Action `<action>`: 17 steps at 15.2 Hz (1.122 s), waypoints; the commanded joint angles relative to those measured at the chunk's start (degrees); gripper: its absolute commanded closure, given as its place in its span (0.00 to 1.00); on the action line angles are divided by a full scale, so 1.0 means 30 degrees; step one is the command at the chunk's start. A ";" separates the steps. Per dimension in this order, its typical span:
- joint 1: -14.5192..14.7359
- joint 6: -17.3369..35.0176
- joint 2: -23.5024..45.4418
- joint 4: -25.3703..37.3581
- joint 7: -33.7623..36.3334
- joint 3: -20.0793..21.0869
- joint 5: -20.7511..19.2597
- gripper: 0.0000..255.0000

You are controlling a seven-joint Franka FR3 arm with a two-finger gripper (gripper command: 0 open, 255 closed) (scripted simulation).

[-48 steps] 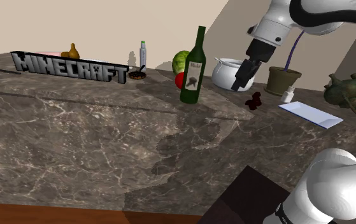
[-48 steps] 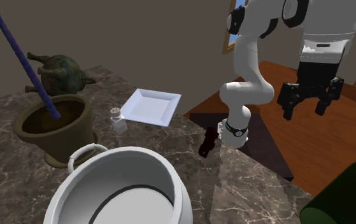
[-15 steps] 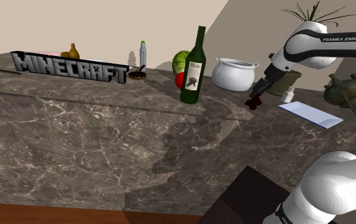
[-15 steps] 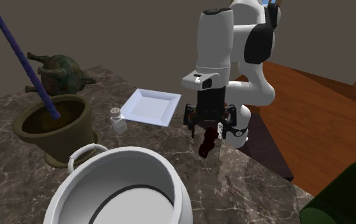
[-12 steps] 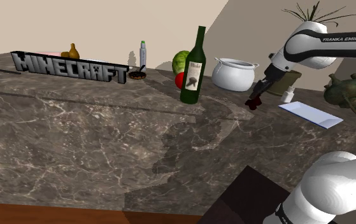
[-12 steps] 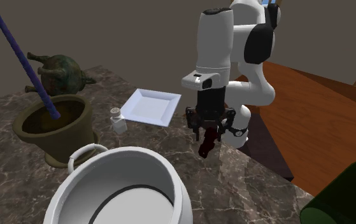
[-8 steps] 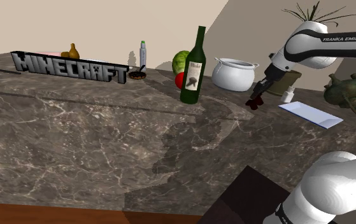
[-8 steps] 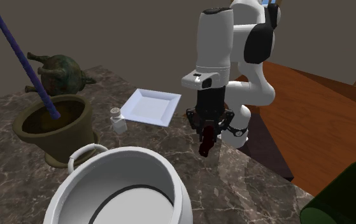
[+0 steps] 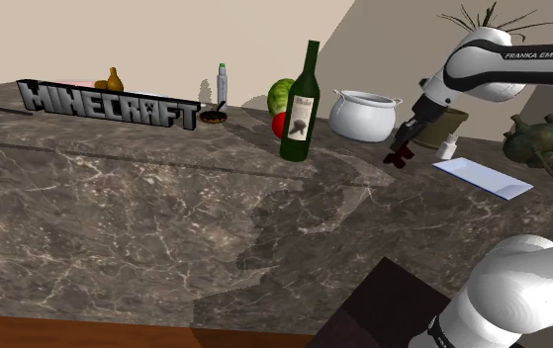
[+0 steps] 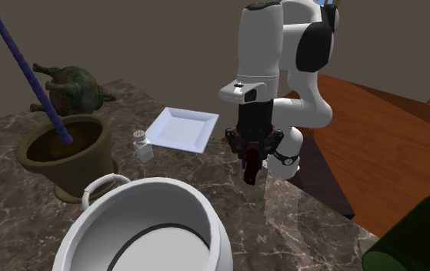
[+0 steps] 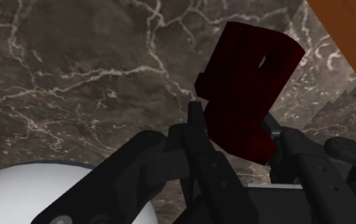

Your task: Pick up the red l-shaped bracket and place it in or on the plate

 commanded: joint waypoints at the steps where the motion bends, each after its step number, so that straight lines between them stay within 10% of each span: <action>1: 0.0040 -0.0428 0.0024 0.0440 0.0055 0.0083 0.0051 1.00; 17: 0.0074 -0.4013 0.0251 0.4276 -0.0501 -0.0160 0.0135 1.00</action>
